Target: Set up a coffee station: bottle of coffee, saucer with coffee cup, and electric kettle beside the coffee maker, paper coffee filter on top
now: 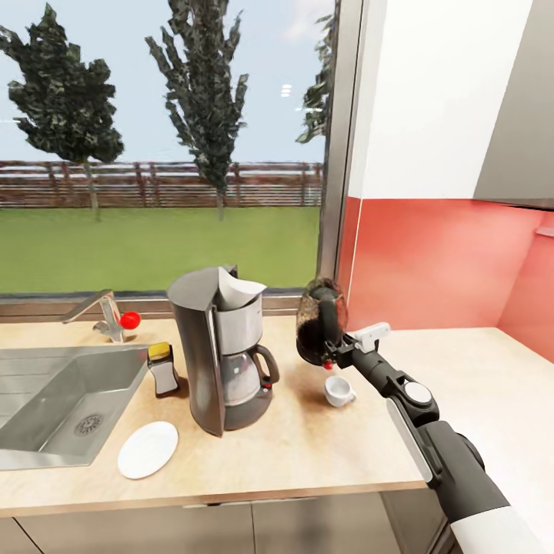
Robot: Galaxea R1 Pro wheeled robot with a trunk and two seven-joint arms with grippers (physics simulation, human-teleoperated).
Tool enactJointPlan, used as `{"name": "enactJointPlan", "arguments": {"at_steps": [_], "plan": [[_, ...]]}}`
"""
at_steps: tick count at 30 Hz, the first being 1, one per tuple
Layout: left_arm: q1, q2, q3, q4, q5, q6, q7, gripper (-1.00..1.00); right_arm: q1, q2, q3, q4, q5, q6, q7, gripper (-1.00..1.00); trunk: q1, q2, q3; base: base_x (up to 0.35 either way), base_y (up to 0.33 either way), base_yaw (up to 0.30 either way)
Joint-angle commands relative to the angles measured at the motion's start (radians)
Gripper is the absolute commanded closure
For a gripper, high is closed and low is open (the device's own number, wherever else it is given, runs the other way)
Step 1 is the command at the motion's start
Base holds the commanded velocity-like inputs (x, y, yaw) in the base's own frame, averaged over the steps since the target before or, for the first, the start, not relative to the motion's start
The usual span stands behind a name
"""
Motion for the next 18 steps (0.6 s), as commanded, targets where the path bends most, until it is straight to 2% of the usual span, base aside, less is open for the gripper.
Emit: {"name": "enactJointPlan", "arguments": {"at_steps": [1, 8, 13, 18], "plan": [[-0.001, 0.000, -0.005, 0.002, 0.010, -0.005, -0.006, -1.00, -0.001, -0.001, 0.001, -0.001, -0.012, 0.007, 0.000, 1.00, 0.001, -0.002, -0.002, 0.106, 0.000, 0.000], [-0.001, 0.000, -0.005, 0.002, 0.010, -0.005, -0.006, -1.00, -0.001, -0.001, 0.001, -0.003, -0.013, 0.007, -0.001, 1.00, 0.001, -0.002, -0.002, 0.198, 0.000, 0.000], [-0.001, 0.000, -0.005, 0.002, 0.010, -0.005, -0.006, -1.00, -0.001, -0.001, 0.001, -0.003, -0.014, 0.007, -0.001, 1.00, 0.001, -0.002, -0.002, 0.036, 0.000, 0.001], [-0.001, 0.000, -0.005, 0.002, 0.010, -0.005, -0.006, -1.00, 0.000, -0.001, 0.002, -0.001, -0.014, 0.007, -0.001, 1.00, 0.001, -0.002, -0.002, 0.017, 0.000, 0.216]]}}
